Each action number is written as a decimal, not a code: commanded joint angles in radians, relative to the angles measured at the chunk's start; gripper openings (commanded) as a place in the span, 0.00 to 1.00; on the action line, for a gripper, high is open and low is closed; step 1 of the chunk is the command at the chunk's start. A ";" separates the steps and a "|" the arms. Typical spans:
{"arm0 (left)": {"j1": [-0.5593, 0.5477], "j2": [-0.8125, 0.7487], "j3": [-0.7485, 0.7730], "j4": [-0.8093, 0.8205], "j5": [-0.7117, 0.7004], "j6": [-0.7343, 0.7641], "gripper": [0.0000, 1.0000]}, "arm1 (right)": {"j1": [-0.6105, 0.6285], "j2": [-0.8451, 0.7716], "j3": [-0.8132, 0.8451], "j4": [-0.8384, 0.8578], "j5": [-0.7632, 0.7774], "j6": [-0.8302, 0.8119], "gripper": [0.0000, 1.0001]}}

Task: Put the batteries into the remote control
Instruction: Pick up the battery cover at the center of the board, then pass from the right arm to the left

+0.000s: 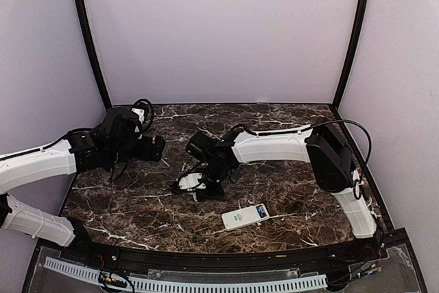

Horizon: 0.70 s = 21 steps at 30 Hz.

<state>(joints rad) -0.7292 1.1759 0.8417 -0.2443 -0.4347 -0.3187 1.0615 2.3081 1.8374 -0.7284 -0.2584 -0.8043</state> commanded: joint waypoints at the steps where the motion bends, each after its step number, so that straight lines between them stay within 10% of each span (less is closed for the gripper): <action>1: 0.002 -0.074 -0.037 0.068 0.047 0.075 0.98 | 0.005 -0.065 -0.024 -0.094 -0.066 0.071 0.00; 21: -0.124 -0.180 -0.136 0.258 0.425 0.606 0.83 | -0.116 -0.483 -0.348 0.045 -0.420 0.390 0.00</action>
<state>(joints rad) -0.7887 1.0035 0.7113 -0.0208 -0.1364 0.0631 0.9657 1.8874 1.5417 -0.7383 -0.5964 -0.4919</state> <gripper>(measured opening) 0.823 0.003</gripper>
